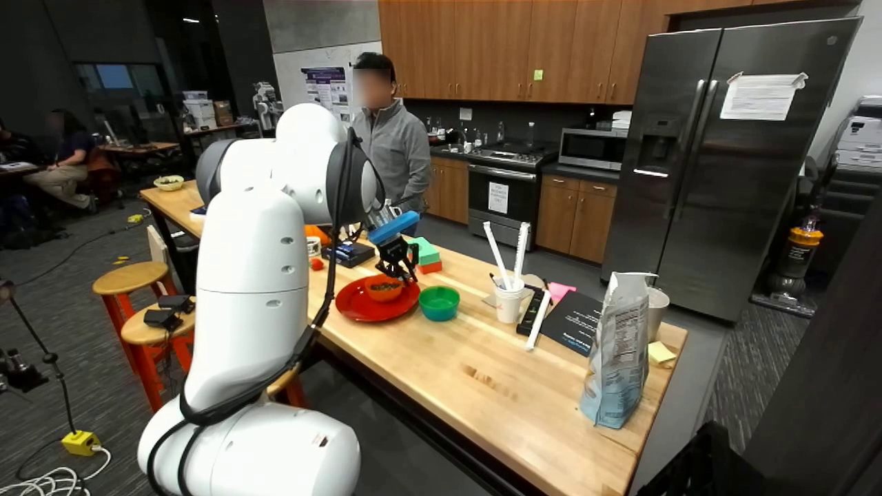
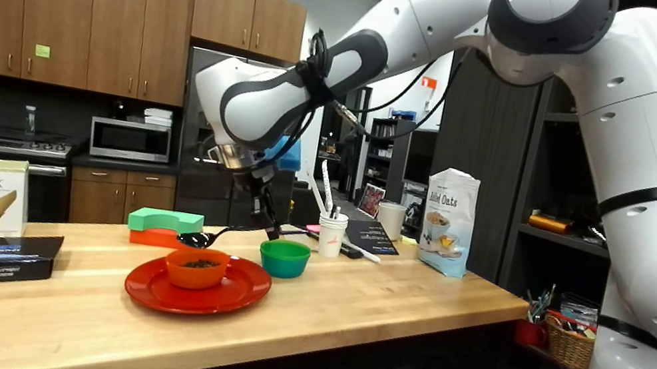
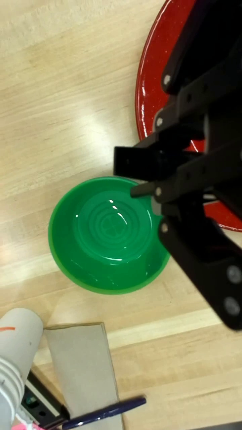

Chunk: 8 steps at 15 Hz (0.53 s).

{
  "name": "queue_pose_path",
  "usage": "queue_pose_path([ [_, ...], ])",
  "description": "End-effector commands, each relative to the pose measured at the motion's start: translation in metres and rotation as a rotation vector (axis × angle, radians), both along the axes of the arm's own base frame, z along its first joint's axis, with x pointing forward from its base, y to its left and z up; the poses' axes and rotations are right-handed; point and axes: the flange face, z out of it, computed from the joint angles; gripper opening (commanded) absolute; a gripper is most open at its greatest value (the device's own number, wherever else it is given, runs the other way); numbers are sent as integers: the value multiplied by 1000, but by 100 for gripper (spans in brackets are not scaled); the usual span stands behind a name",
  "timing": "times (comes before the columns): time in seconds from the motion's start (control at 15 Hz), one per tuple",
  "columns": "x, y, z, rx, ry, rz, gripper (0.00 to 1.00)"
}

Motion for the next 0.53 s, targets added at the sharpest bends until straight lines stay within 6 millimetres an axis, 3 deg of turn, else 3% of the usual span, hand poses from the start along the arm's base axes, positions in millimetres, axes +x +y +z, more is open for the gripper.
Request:
queue_pose_path([
  [0.0,-16,-3,5,-9,2,-27,6],
  [0.47,-35,10,-8,-127,56,-8,6],
])
